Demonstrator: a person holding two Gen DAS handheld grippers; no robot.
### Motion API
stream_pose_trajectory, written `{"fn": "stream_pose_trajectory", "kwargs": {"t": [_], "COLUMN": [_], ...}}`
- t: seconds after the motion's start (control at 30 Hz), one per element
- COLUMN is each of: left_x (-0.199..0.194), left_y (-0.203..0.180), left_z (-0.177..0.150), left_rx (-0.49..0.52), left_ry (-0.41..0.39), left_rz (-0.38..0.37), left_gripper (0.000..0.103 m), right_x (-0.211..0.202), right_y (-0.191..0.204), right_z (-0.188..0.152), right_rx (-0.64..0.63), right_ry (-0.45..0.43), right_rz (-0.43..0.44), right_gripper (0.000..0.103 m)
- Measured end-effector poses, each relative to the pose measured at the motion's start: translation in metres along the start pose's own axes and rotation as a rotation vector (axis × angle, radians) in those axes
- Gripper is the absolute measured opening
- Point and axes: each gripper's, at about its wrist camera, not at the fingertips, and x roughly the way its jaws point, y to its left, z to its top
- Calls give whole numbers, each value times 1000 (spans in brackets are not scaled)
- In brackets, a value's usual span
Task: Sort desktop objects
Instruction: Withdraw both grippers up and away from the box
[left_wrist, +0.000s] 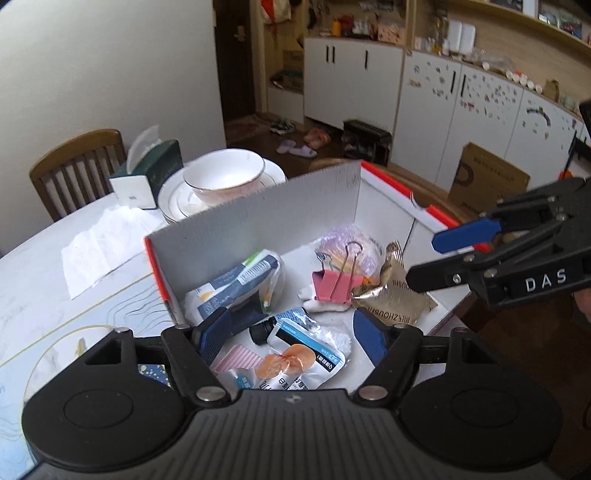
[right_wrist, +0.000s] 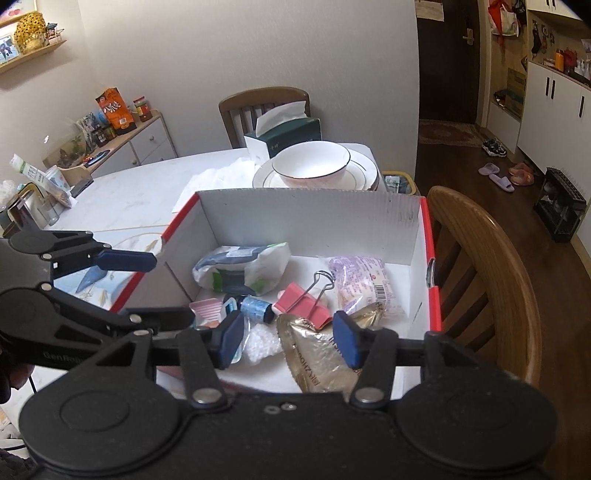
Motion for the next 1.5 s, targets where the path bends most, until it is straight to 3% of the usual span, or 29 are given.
{"fn": "stream_pose_trajectory", "kwargs": {"t": [0.3,0.33,0.4,0.53,0.63,1.03,1.3,1.5], "left_x": [-30,-32,-36,-40,-41,-52,-68,-76], "left_y": [-2,-2,-1,3,4,5,4,4], "left_z": [-3,-4,-5,-6,-6,-14,-21,-23], "left_rx": [-38,-41,-54,-76,-82,-101,-101,-106], "left_ry": [-68,-78,-93,-104,-104,-92,-126,-146], "left_rz": [-1,8,22,32,35,39,62,66], "left_gripper": [73,75,90,93,101,103,103,103], "right_x": [-20,-22,-26,-33,-37,-54,-72,-72], "right_y": [9,9,11,16,18,18,24,29], "right_z": [-6,-6,-7,-10,-11,-17,-26,-29], "right_rx": [-3,-1,1,-27,-38,-17,-16,-21], "right_ry": [-36,-39,-49,-73,-89,-145,-231,-224], "right_rz": [15,18,23,13,6,-19,-39,-31], "right_gripper": [59,61,64,72,78,100,102,102]}}
